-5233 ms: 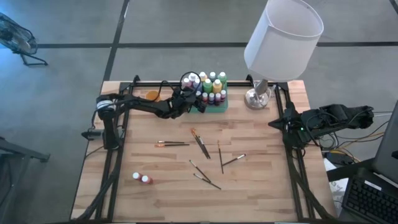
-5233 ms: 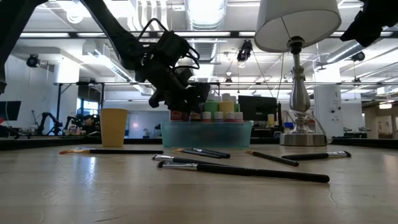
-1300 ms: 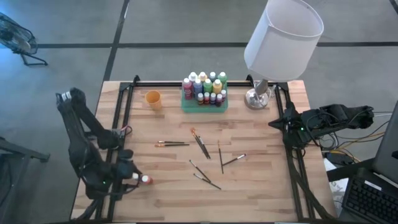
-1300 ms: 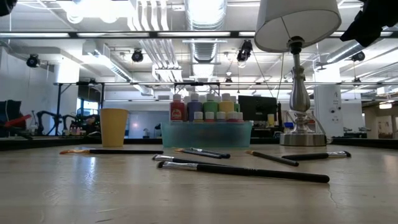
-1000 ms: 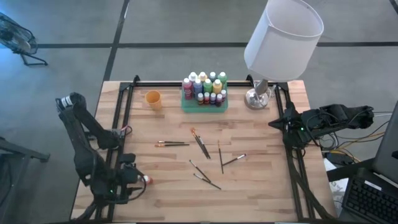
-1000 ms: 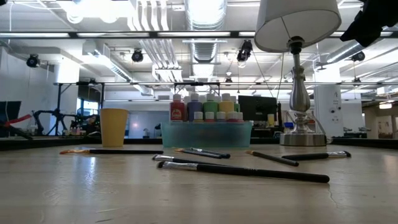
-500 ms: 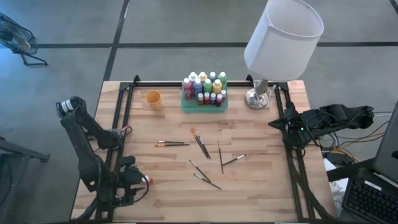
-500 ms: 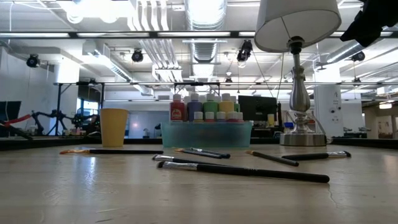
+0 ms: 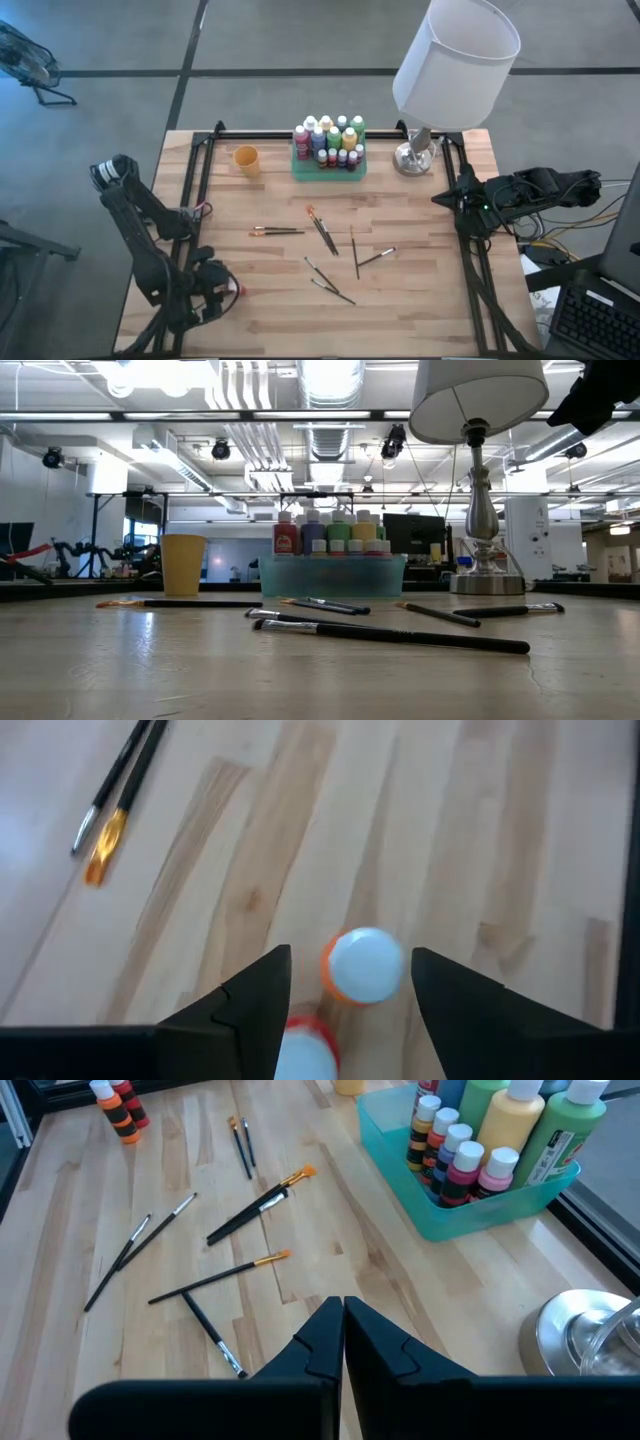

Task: Pick & Place Paint Supplies
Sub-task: Put the small orange paint bottle into the green bin

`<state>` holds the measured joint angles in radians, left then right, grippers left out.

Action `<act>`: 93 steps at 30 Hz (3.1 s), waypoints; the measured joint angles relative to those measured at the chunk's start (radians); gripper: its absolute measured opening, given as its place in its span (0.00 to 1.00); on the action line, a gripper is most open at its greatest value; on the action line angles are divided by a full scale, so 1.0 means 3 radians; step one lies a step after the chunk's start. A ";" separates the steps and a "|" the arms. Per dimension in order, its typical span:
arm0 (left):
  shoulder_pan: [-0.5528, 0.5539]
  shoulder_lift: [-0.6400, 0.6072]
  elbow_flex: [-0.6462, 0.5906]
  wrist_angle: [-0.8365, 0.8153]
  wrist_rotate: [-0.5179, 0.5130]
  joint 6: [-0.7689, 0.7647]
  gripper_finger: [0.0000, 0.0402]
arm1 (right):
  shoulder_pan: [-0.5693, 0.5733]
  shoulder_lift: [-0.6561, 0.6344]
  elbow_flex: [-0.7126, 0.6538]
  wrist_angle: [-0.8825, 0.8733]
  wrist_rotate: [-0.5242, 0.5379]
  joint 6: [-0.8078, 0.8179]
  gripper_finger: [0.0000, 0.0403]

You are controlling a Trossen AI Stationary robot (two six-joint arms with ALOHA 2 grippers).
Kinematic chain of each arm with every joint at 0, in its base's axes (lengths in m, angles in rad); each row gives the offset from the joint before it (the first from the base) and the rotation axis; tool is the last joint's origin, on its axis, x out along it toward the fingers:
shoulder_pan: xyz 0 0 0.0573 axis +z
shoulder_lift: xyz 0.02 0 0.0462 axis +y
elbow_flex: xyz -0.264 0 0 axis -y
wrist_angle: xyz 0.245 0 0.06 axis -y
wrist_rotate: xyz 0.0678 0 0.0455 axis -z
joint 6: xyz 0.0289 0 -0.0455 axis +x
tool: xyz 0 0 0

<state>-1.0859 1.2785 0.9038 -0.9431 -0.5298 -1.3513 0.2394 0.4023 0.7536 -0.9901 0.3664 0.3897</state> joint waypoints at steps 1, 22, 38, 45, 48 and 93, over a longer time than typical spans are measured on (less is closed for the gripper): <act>0.0000 -0.0001 -0.0024 0.0012 0.0017 -0.0047 0.53 | 0.0000 0.0000 0.0000 0.0000 0.0001 0.0000 0.02; 0.0000 0.0053 -0.0142 0.0270 0.0011 -0.0136 0.53 | 0.0000 -0.0001 0.0000 0.0001 0.0000 0.0000 0.02; 0.0017 0.0234 -0.0142 0.0319 -0.0036 -0.0134 0.53 | 0.0000 0.0000 0.0000 0.0001 0.0001 0.0000 0.02; 0.0020 0.0234 -0.0142 0.0317 -0.0022 -0.0134 0.44 | 0.0000 0.0000 0.0000 0.0001 0.0000 0.0000 0.02; 0.0019 0.0234 -0.0142 0.0316 -0.0022 -0.0134 0.37 | 0.0000 0.0000 0.0000 0.0001 0.0000 0.0000 0.02; 0.2835 -0.0296 0.0147 0.1430 -0.0795 0.2383 0.32 | 0.0001 0.0000 0.0000 0.0001 0.0001 0.0000 0.02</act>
<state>-0.2354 1.1898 0.9478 -0.5142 -0.7684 -0.6364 0.2397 0.4023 0.7536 -0.9898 0.3667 0.3897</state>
